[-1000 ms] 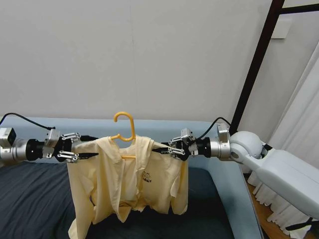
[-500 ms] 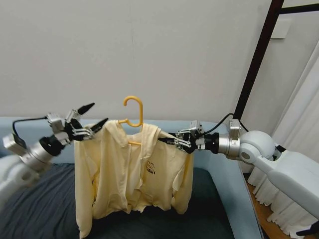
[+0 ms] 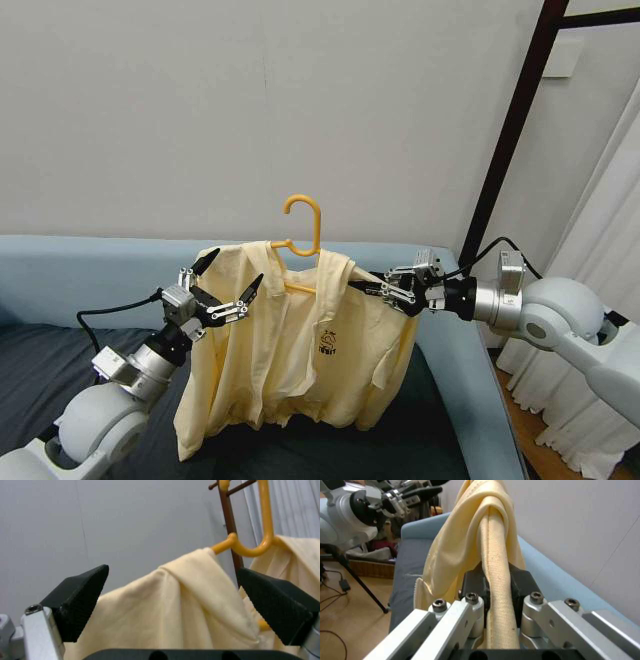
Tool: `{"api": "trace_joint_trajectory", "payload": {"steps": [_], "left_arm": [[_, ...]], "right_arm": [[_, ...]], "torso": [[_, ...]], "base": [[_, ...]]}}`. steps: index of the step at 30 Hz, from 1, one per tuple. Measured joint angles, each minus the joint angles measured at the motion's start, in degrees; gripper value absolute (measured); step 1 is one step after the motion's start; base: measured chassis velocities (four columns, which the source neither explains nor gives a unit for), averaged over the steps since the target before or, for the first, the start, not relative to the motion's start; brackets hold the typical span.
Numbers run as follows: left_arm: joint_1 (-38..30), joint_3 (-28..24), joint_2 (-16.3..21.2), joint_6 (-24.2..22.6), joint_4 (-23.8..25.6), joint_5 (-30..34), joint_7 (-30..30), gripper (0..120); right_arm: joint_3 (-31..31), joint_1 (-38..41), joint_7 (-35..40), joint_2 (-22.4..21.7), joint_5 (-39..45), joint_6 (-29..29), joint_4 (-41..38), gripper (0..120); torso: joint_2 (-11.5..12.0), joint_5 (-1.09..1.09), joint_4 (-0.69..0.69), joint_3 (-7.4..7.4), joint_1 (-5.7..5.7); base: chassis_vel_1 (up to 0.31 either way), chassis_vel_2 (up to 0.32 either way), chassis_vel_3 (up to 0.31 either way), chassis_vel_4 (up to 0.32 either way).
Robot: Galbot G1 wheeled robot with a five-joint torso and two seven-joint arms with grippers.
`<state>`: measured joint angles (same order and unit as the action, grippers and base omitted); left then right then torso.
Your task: Pick up the clothes from the sofa and hang them on the clothes hanger.
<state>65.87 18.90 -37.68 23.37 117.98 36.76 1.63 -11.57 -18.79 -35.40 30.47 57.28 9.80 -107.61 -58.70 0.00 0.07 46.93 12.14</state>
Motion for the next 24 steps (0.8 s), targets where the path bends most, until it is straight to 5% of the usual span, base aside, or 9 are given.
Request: {"api": "trace_joint_trajectory", "payload": {"steps": [6, 13, 15, 24], "left_arm": [[2.7, -0.2, 0.2, 0.6, 0.7, -3.5, -1.9, 100], [3.2, -6.1, -3.6, -2.5, 0.1, -13.6, 2.2, 95], [0.7, -10.8, -6.1, -5.0, -1.1, -16.3, 5.6, 88], [-2.5, -13.6, -8.5, -7.9, -2.0, -17.2, 10.2, 66]], "right_arm": [[-0.1, 0.0, 0.9, 0.6, 0.9, 0.0, 0.4, 8], [-0.2, 0.0, 1.4, 0.8, 2.4, -0.1, 0.4, 8], [-0.2, -0.1, 0.8, 0.8, 2.6, -0.2, 0.4, 8], [-0.7, 0.0, 0.4, 1.2, 2.6, -0.4, 0.8, 8]], "torso": [[0.0, -0.02, 0.02, 0.00, 0.00], [0.0, 0.01, 0.02, 0.00, 0.00], [0.0, 0.01, 0.03, 0.00, 0.00], [0.0, 0.00, 0.03, 0.01, 0.00]], "base": [[0.000, 0.000, 0.000, 0.000], [0.000, 0.000, 0.000, 0.000], [0.000, 0.000, 0.000, 0.000], [0.000, 0.000, 0.000, 0.000]]}}
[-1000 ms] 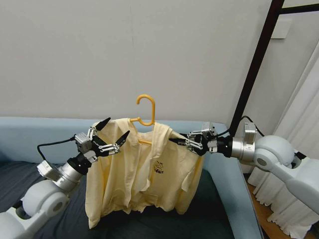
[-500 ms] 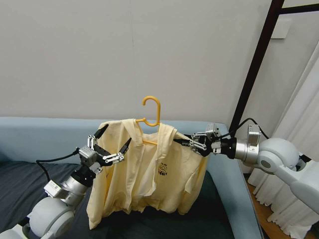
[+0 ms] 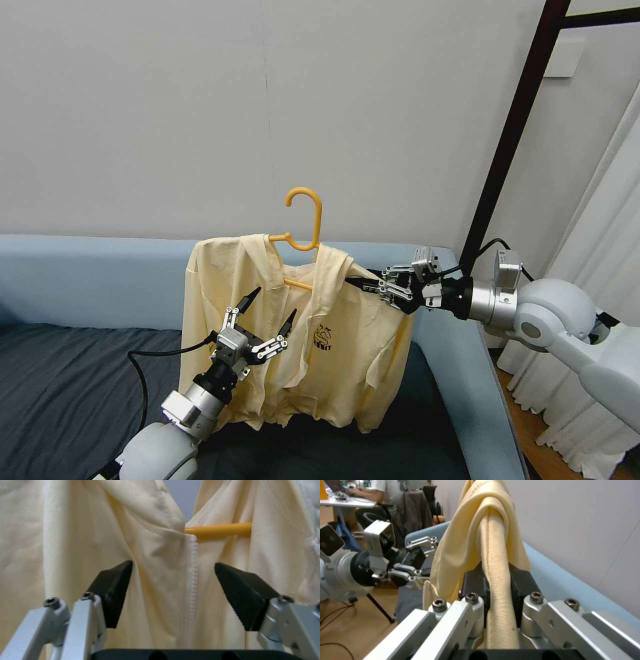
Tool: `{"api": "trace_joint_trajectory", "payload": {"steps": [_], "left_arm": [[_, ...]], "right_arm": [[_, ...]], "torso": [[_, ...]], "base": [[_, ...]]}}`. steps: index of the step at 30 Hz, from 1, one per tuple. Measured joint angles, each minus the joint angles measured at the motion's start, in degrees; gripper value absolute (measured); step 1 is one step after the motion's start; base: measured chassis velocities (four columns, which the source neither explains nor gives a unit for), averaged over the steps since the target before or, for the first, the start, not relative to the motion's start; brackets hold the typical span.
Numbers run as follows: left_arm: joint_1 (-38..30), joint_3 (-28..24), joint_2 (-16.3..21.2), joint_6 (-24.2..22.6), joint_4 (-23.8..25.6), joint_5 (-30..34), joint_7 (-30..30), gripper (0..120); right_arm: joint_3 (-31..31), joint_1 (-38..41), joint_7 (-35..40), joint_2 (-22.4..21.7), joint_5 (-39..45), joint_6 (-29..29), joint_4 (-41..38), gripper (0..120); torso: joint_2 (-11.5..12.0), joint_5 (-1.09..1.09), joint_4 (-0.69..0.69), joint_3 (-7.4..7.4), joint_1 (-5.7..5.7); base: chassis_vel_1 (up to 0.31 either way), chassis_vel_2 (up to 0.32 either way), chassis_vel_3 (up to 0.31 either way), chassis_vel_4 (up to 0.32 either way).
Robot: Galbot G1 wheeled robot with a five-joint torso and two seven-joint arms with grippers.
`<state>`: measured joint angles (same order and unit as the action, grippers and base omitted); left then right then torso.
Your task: Pick up the clothes from the sofa and hang them on the clothes hanger.
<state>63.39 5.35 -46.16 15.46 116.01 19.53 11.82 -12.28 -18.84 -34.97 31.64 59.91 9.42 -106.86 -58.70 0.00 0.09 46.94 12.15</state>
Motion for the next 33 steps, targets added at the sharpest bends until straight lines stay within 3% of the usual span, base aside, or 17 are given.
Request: {"api": "trace_joint_trajectory", "payload": {"steps": [8, 11, 17, 20, 33], "left_arm": [[-0.6, -0.5, -0.9, -0.5, -0.6, -0.9, 2.0, 41], [-0.9, -0.5, -1.0, -0.5, -0.4, -0.8, 2.7, 26], [-0.9, -0.2, -1.0, -0.5, 0.5, -0.5, 3.6, 16], [-0.3, 0.8, -0.5, -0.4, 2.1, 0.9, 3.9, 1], [-2.9, 6.0, 3.1, 0.0, 8.4, 11.6, 1.2, 0]], "right_arm": [[-0.5, 0.3, -0.1, 0.6, -0.1, -0.1, 0.5, 8], [-0.7, 0.4, -0.2, 0.8, -0.2, -0.1, 0.8, 8], [-0.8, 0.6, -0.5, 0.8, -0.2, -0.2, 1.1, 8], [-0.8, 0.6, -0.5, 0.8, -0.3, -0.2, 1.4, 8], [-0.9, 0.5, 0.2, 0.8, -0.5, -0.1, 3.0, 8]], "torso": [[0.0, 0.00, -0.01, 0.00, 0.00], [0.0, 0.00, -0.01, 0.00, 0.00], [0.0, 0.01, 0.00, 0.00, 0.00], [0.0, 0.01, 0.00, 0.00, 0.00], [0.0, 0.01, -0.01, 0.00, 0.00]], "base": [[0.000, 0.000, 0.000, 0.000], [0.000, 0.000, 0.000, 0.000], [0.000, 0.000, 0.000, 0.000], [0.000, 0.000, 0.000, 0.000], [0.000, 0.000, 0.000, 0.000]]}}
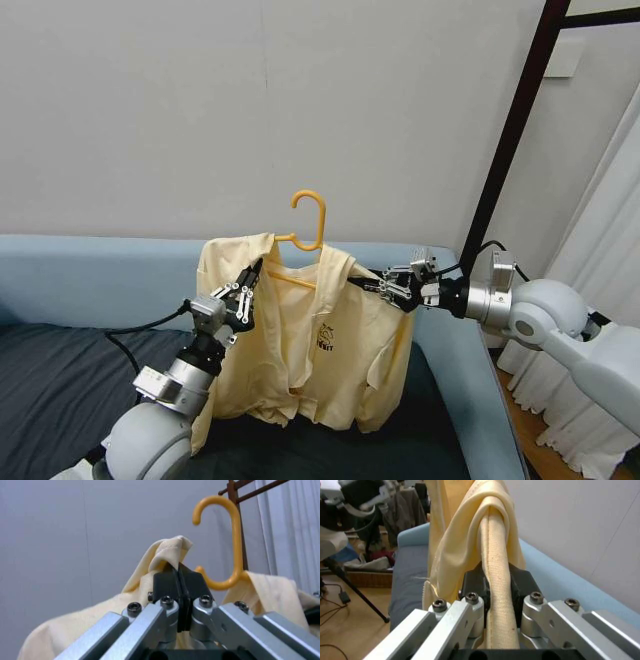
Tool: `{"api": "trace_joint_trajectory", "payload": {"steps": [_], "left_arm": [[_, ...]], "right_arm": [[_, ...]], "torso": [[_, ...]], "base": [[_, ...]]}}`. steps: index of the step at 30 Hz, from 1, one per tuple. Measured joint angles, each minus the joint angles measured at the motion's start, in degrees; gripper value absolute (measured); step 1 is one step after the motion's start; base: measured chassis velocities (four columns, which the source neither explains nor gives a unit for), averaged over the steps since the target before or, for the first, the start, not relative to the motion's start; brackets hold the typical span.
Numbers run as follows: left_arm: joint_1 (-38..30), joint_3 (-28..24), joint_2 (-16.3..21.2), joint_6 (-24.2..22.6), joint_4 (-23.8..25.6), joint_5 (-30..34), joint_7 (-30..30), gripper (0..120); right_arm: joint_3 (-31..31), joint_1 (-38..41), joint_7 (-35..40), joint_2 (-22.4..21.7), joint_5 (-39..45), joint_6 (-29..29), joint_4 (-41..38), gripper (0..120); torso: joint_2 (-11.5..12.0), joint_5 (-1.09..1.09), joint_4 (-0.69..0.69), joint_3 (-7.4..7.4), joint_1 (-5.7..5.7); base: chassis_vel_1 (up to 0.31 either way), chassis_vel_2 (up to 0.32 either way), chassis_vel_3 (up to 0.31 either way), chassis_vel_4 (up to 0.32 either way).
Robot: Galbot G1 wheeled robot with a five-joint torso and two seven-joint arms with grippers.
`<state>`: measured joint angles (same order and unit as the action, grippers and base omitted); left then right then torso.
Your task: Pick up the clothes from the sofa and hang them on the clothes hanger.
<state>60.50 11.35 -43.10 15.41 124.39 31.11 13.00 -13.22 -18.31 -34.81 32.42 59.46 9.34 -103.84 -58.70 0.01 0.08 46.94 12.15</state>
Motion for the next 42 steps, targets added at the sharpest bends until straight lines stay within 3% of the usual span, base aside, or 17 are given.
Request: {"api": "trace_joint_trajectory", "payload": {"steps": [11, 23, 36, 38, 42], "left_arm": [[-13.4, -0.9, 1.8, -1.9, 0.6, 9.7, -5.4, 0], [-6.5, -5.2, 1.5, 0.5, -1.6, 5.8, -15.3, 0], [-4.4, -4.6, 2.0, 1.3, -2.4, 3.5, -13.7, 0], [-3.4, -3.7, 2.1, 1.8, -2.0, 2.4, -11.9, 12], [-0.8, -2.2, 2.7, 3.8, -1.0, 1.7, -10.6, 22]], "right_arm": [[-0.2, -0.3, 0.4, -0.6, 1.3, 0.3, -1.0, 8], [-0.1, -0.6, 0.2, -0.7, 5.1, -0.4, -2.0, 8], [4.0, -1.4, -0.4, -4.7, 10.9, -1.7, -4.0, 8], [5.0, -1.4, -0.4, -5.9, 11.7, -1.8, -4.3, 8], [6.0, -1.4, 0.1, -7.1, 12.2, -1.8, -4.9, 8]], "torso": [[0.0, -0.01, 0.02, 0.00, 0.00], [0.0, 0.00, 0.00, 0.00, 0.00], [0.0, -0.01, 0.02, 0.00, 0.00], [0.0, -0.01, 0.02, 0.00, 0.00], [0.0, 0.00, 0.00, 0.00, 0.00]], "base": [[0.000, 0.000, 0.000, 0.000], [0.000, 0.000, 0.000, 0.000], [0.000, 0.000, 0.000, 0.000], [0.000, 0.000, 0.000, 0.000], [0.000, 0.000, 0.000, 0.000]]}}
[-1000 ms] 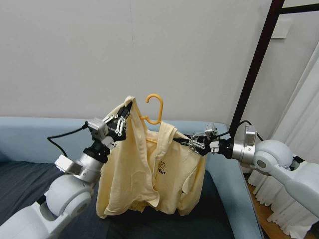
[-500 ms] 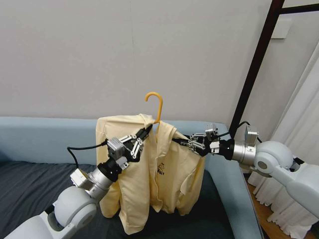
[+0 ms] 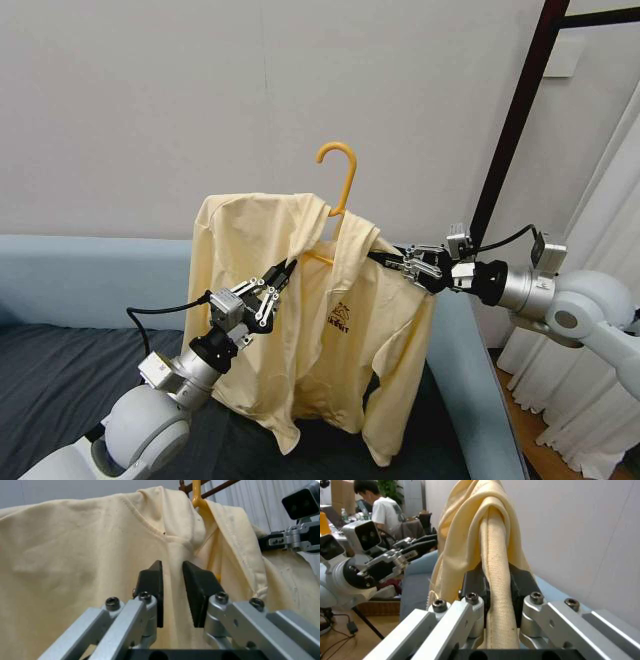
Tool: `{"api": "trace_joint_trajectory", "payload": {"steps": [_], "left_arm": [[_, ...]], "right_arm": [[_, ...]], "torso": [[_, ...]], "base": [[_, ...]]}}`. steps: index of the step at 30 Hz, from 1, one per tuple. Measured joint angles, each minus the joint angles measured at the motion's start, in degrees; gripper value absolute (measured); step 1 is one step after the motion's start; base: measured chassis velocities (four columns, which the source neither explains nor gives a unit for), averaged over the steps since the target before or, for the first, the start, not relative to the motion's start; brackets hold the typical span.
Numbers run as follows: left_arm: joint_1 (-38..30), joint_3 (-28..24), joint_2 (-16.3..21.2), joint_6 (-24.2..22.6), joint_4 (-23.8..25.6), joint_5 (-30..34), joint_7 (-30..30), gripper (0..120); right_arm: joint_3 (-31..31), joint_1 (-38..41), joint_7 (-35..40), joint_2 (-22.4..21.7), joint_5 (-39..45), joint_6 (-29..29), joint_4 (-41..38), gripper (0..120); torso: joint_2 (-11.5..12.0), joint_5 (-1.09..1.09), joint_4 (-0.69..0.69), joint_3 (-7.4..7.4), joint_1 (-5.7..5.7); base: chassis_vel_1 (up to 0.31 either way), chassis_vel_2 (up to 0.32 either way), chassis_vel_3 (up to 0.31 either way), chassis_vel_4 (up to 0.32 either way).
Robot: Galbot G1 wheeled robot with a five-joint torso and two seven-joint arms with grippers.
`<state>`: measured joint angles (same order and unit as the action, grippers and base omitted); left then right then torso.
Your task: Pick up the clothes from the sofa and hang them on the clothes hanger.
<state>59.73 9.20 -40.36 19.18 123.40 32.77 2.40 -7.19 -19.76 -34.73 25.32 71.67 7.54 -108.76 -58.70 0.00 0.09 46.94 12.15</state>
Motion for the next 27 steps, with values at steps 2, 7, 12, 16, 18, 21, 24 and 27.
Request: {"api": "trace_joint_trajectory", "payload": {"steps": [2, 7, 12, 16, 18, 21, 24, 27], "left_arm": [[2.3, 1.0, 0.4, 1.1, 0.6, -0.8, 0.6, 34], [6.2, 2.6, -0.4, 2.2, 1.4, -1.9, 2.5, 50], [8.4, 5.8, -1.6, 3.4, 2.8, 0.2, 3.0, 69], [7.3, 9.4, -1.0, 3.5, 3.1, 4.4, 3.1, 82], [7.0, 11.0, 0.3, 3.5, 2.5, 6.1, 2.8, 91], [7.9, 11.2, 0.9, 3.7, 1.9, 5.6, 1.7, 98], [7.7, 10.4, 0.1, 3.4, -0.5, 4.6, 1.7, 100], [6.5, 10.0, -0.5, 3.3, -3.0, 4.6, 1.8, 100]], "right_arm": [[0.6, -0.1, 0.2, -0.7, 0.6, 0.0, -0.5, 8], [1.3, -0.4, 1.1, -2.7, 1.2, 0.1, -2.0, 8], [1.5, -0.3, 3.0, -4.8, 0.9, 0.2, -3.3, 8], [0.9, 0.5, 5.2, -6.2, -2.1, 0.4, -3.6, 8], [0.8, 1.4, 5.8, -7.4, -4.8, 0.9, -3.3, 8], [1.0, 1.8, 5.9, -8.8, -6.5, 1.4, -3.2, 8], [2.0, 1.7, 4.6, -10.6, -7.5, 2.2, -3.2, 8], [3.0, 1.3, 4.2, -11.7, -7.6, 2.9, -3.6, 8]], "torso": [[0.0, -0.01, 0.00, 0.00, 0.00], [0.0, 0.00, -0.01, 0.00, 0.00], [0.0, 0.00, 0.00, 0.00, 0.00], [0.0, 0.00, 0.00, 0.00, 0.00], [0.0, -0.02, 0.00, 0.00, 0.00], [0.0, -0.01, 0.00, 0.00, 0.00], [0.0, 0.01, 0.00, 0.00, 0.00], [0.0, 0.01, 0.01, 0.00, 0.00]], "base": [[0.000, 0.000, 0.000, 0.000], [0.000, 0.000, 0.000, 0.000], [0.000, 0.000, 0.000, 0.000], [0.000, 0.000, 0.000, 0.000], [0.000, 0.000, 0.000, 0.000], [0.000, 0.000, 0.000, 0.000], [0.000, 0.000, 0.000, 0.000], [0.000, 0.000, 0.000, 0.000]]}}
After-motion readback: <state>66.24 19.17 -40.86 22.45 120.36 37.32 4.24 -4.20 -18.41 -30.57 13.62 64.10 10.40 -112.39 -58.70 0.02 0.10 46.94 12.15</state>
